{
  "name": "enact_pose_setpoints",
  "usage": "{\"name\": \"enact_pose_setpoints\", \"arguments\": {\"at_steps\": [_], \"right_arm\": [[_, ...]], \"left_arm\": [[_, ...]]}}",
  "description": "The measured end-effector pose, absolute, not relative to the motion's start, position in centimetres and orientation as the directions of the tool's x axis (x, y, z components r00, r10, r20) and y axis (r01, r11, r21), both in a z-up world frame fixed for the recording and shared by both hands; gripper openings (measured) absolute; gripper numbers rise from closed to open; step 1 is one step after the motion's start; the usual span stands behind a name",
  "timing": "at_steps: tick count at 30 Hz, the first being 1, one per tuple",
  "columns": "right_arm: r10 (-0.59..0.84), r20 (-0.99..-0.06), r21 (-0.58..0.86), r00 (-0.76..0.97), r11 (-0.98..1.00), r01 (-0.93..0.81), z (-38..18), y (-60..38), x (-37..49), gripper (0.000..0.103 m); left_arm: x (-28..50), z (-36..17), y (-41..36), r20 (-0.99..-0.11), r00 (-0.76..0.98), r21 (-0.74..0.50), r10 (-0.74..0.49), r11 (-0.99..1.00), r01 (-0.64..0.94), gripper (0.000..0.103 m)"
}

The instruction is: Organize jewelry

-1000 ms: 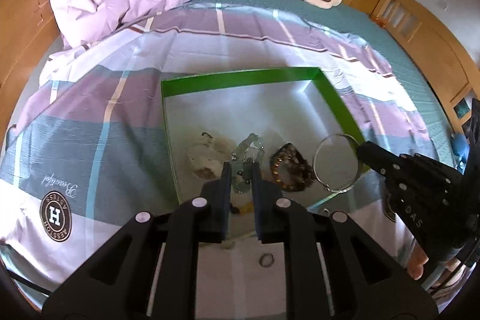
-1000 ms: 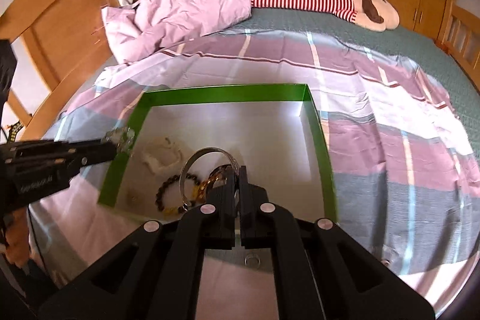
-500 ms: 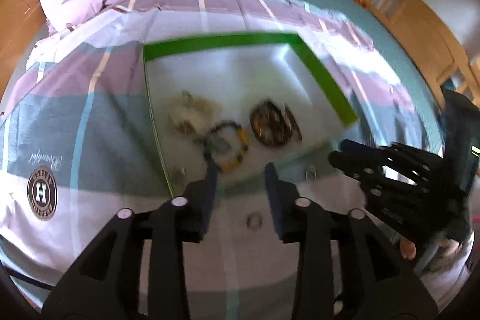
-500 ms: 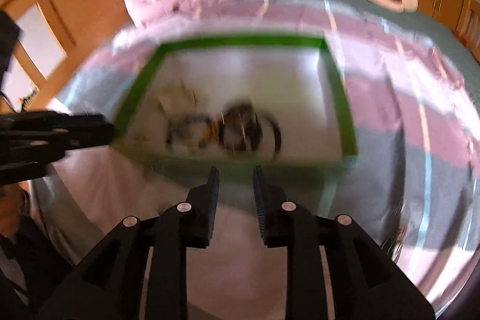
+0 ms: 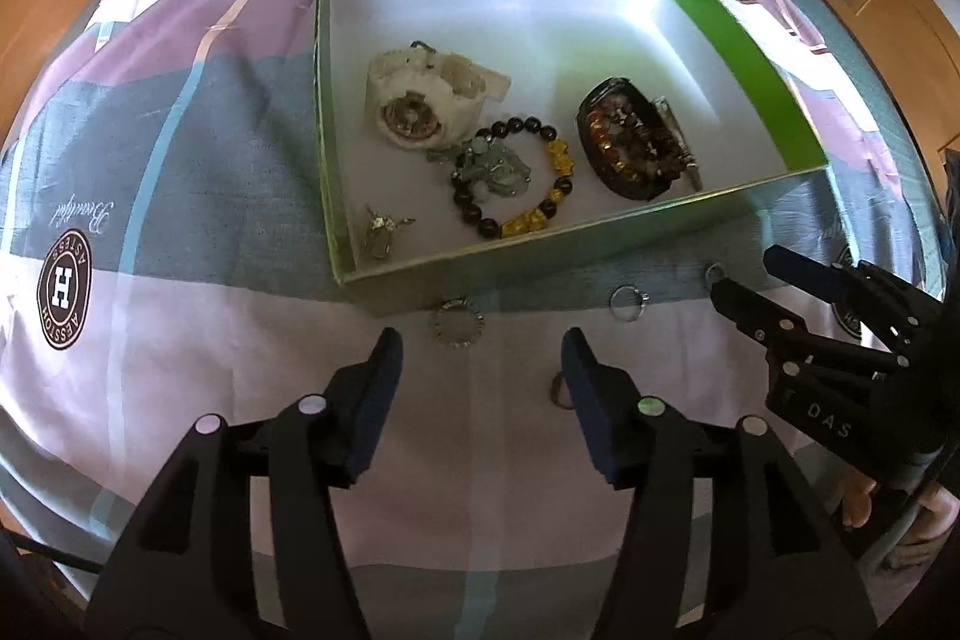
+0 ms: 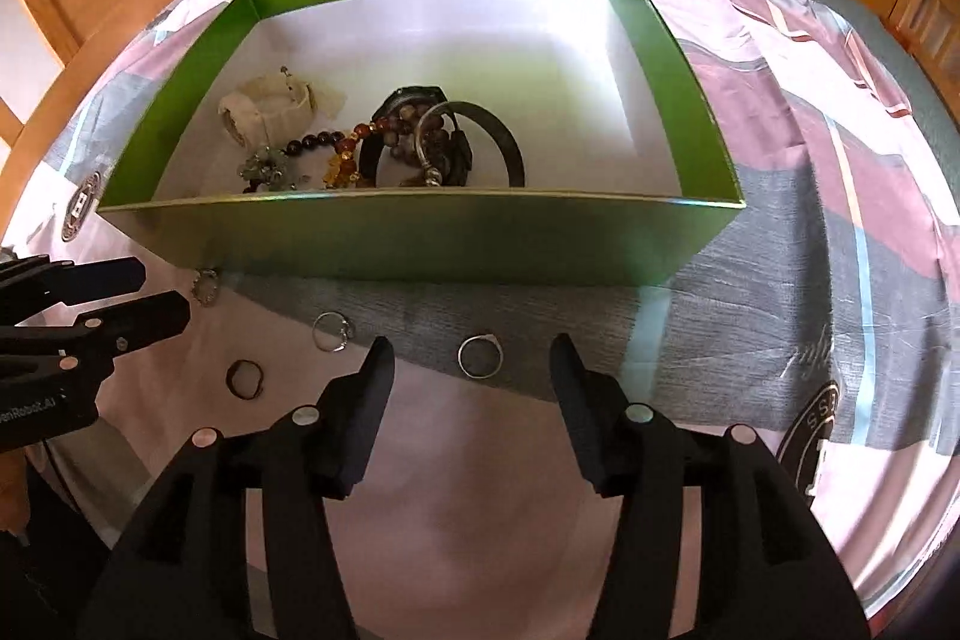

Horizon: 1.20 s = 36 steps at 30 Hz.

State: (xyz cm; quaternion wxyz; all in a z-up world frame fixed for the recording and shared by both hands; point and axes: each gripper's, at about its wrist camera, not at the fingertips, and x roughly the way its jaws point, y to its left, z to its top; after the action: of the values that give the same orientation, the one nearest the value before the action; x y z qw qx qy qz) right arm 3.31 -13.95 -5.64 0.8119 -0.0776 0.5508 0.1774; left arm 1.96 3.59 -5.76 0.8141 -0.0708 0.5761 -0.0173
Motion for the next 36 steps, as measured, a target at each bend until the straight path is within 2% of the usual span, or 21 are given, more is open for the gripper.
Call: {"name": "enact_pose_setpoints", "arguments": {"at_steps": [11,17,18,19,20,21,22,23,25,32,36], "right_arm": [[0.187,-0.931,0.066,0.313,0.931,-0.36,-7.0,-14.1,3.7,0.053],[0.188,-0.933,0.067,0.308,0.929,-0.364,-7.7,-13.9,3.8,0.038],[0.187,-0.932,0.064,0.31,0.928,-0.367,-7.6,-13.9,3.8,0.034],[0.187,-0.932,0.063,0.312,0.928,-0.368,-7.6,-13.9,3.7,0.024],[0.186,-0.932,0.061,0.313,0.927,-0.369,-7.6,-14.0,3.7,0.018],[0.186,-0.931,0.061,0.313,0.927,-0.371,-7.5,-13.9,3.7,0.018],[0.191,-0.932,0.065,0.308,0.925,-0.374,-7.4,-13.9,3.6,0.018],[0.195,-0.933,0.071,0.303,0.924,-0.377,-7.4,-13.8,3.6,0.018],[0.203,-0.932,0.077,0.3,0.921,-0.383,-7.0,-13.7,3.4,0.018],[0.266,-0.907,0.115,0.327,0.902,-0.416,-3.8,-13.5,2.7,0.018],[0.338,-0.863,0.15,0.376,0.881,-0.448,-0.3,-13.8,2.1,0.018]], "left_arm": [[2.6,-7.1,3.6,-0.947,0.304,-0.127,-0.102,0.99,-0.062,0.055],[3.1,-8.3,3.3,-0.952,0.289,-0.122,-0.096,0.99,-0.074,0.055],[3.2,-8.7,3.3,-0.955,0.282,-0.12,-0.095,0.99,-0.075,0.054],[3.3,-9.0,3.3,-0.955,0.281,-0.117,-0.091,0.99,-0.077,0.054],[3.4,-9.2,3.2,-0.954,0.289,-0.111,-0.085,0.991,-0.077,0.054],[3.5,-9.2,3.2,-0.953,0.294,-0.104,-0.078,0.992,-0.076,0.052],[3.5,-9.2,3.1,-0.952,0.301,-0.086,-0.06,0.993,-0.075,0.042],[3.5,-9.2,3.0,-0.951,0.306,-0.067,-0.04,0.995,-0.078,0.037],[3.5,-9.1,3.1,-0.951,0.308,-0.051,-0.024,0.996,-0.079,0.021],[2.9,-6.7,4.2,-0.94,0.326,-0.131,-0.102,0.989,-0.069,0.021],[2.1,-3.1,4.1,-0.912,0.381,-0.178,-0.155,0.984,-0.026,0.021]]}}
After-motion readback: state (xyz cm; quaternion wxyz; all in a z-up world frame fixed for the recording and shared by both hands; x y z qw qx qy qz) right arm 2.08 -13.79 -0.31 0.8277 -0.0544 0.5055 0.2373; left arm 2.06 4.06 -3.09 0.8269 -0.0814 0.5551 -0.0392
